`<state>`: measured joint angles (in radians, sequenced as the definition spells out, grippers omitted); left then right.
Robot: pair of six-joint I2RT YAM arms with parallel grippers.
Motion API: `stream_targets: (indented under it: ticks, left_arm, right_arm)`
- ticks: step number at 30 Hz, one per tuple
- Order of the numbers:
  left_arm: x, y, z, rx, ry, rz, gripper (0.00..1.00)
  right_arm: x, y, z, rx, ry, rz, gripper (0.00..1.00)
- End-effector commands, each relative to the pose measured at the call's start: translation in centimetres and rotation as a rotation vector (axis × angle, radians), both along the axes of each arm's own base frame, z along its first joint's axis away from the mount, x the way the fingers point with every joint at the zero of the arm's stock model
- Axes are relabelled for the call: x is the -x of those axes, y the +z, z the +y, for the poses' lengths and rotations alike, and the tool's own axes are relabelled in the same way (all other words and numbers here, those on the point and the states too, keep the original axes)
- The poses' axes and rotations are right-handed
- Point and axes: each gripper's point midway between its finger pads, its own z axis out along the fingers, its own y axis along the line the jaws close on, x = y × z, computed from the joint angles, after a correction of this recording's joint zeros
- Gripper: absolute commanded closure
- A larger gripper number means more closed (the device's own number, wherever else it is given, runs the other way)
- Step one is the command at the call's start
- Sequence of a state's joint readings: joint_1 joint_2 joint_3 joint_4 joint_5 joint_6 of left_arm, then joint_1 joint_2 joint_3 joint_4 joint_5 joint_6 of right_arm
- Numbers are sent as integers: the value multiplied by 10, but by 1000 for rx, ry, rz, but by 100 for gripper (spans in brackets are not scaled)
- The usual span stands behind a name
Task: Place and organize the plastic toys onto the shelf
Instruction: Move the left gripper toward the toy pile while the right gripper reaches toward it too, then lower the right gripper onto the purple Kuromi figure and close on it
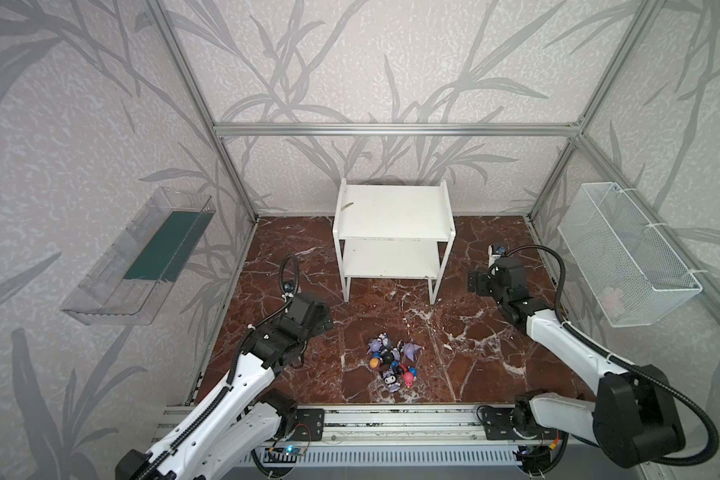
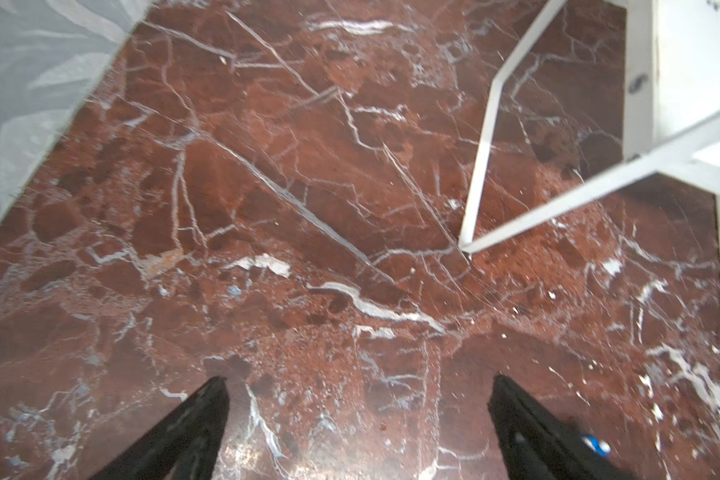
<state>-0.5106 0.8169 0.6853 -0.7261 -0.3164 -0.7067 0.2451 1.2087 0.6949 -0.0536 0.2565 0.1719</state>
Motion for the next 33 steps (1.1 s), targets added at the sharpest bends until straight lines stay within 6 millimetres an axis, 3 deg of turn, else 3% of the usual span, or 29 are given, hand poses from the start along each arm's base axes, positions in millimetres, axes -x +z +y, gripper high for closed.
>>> stream_targets:
  ticks: [1,6,14,21,22,27,33]
  left_arm:
    - [16,-10,-20,56,-100,81,1]
    - [26,-15,-38,90,-173,91,1]
    - [31,-23,-56,82,-261,112,0]
    - [26,-17,-60,31,-324,98,1]
    - [25,-15,-59,22,-326,91,1]
    - [22,-8,-51,-7,-302,52,1]
    - [24,1,-43,6,-276,-1,1]
  right_arm:
    - [46,-24,-4,24,-60,186,1]
    - [79,-27,20,-10,23,224,0]
    - [143,-29,82,-4,276,318,5]
    - [213,-32,178,-127,737,390,11]
    - [230,-31,195,-127,815,408,11]
    - [273,-35,241,-145,991,528,17]
    - [288,-54,264,-130,983,639,24]
